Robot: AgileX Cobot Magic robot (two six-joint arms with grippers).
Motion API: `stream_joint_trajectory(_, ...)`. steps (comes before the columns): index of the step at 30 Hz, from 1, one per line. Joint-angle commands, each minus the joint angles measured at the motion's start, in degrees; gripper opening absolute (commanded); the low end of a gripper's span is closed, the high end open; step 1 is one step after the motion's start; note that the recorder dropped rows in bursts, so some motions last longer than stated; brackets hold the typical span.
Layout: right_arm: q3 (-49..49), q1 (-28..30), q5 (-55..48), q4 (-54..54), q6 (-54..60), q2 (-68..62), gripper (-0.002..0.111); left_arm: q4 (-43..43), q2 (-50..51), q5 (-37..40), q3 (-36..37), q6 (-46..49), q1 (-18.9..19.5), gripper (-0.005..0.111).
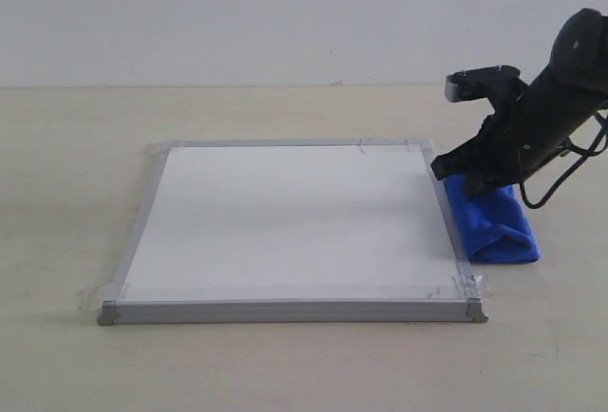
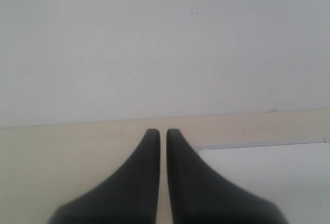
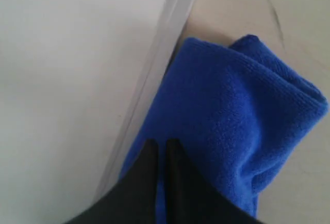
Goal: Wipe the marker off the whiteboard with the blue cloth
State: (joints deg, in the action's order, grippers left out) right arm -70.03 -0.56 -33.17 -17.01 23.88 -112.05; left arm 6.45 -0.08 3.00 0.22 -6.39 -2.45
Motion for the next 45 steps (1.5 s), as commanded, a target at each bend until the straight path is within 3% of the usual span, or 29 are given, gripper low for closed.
stream_joint_trajectory(1, 0.7, 0.0, 2.3, 7.5, -5.6, -0.6, 0.0, 0.1, 0.1, 0.0, -0.2, -0.1, -0.2, 0.004)
stream_joint_trajectory(13, 0.7, 0.0, 2.3, 11.6, -8.5, -5.9, 0.0, 0.1, 0.1, 0.0, -0.2, -0.1, -0.2, 0.004)
stream_joint_trajectory(20, 0.7, 0.0, 0.8, 10.9, -8.5, 0.7, 0.0, 0.1, 0.1, 0.0, -0.2, -0.1, -0.2, 0.004)
stream_joint_trajectory(26, 1.6, 0.0, -6.7, 9.0, -9.6, 16.6, 0.0, 0.1, 0.1, 0.0, -0.2, -0.1, -0.2, 0.004)
stream_joint_trajectory(33, 18.5, 0.0, -6.8, -8.8, -10.9, 44.3, 0.0, 0.1, 0.1, 0.0, -0.2, -0.1, -0.2, 0.004)
stream_joint_trajectory(37, 24.7, 0.0, -10.8, -9.4, -10.9, 59.2, 0.0, 0.1, 0.1, 0.0, -0.2, -0.1, -0.2, 0.004)
stream_joint_trajectory(45, 25.1, 0.0, -15.0, -9.4, -10.9, 69.7, 0.0, 0.1, 0.1, 0.0, -0.2, -0.1, -0.2, 0.004)
